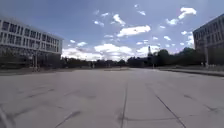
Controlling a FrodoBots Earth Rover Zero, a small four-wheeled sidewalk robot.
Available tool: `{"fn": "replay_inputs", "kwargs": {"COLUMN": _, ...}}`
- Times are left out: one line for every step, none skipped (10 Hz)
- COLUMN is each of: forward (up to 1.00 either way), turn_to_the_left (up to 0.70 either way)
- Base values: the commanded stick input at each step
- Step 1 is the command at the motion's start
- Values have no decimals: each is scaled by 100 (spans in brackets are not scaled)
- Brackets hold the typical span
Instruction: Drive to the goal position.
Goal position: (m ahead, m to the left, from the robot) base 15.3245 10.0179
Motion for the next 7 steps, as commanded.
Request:
{"fn": "replay_inputs", "kwargs": {"forward": 70, "turn_to_the_left": 0}}
{"fn": "replay_inputs", "kwargs": {"forward": 70, "turn_to_the_left": 0}}
{"fn": "replay_inputs", "kwargs": {"forward": 70, "turn_to_the_left": 0}}
{"fn": "replay_inputs", "kwargs": {"forward": 70, "turn_to_the_left": 0}}
{"fn": "replay_inputs", "kwargs": {"forward": 70, "turn_to_the_left": 0}}
{"fn": "replay_inputs", "kwargs": {"forward": 70, "turn_to_the_left": 0}}
{"fn": "replay_inputs", "kwargs": {"forward": 70, "turn_to_the_left": 0}}
